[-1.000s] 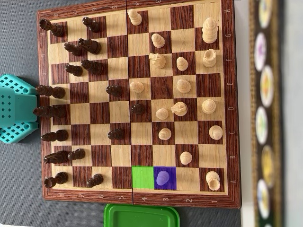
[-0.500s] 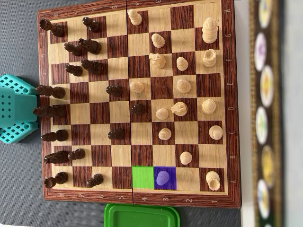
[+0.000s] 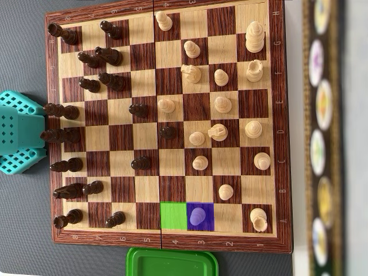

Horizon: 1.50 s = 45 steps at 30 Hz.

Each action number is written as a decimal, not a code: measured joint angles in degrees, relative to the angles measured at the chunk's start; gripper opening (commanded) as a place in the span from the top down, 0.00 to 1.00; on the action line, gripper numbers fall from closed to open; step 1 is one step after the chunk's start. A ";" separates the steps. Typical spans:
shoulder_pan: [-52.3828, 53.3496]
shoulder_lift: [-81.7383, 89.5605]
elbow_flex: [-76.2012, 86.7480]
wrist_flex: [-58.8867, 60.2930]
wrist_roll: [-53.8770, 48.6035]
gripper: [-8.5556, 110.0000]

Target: Play chess

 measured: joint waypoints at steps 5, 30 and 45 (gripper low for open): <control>0.00 0.00 0.00 0.00 0.00 0.82; 0.00 0.00 0.00 0.00 0.00 0.82; 0.00 -0.26 0.00 11.34 0.00 0.82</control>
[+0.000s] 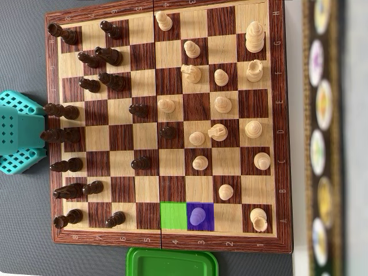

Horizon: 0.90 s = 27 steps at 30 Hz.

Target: Play chess

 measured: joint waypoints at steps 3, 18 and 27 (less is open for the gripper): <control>0.00 0.00 0.00 4.92 0.00 0.82; 0.09 -0.18 -6.59 35.68 -6.24 0.82; 0.00 -0.18 -19.07 67.15 -11.16 0.82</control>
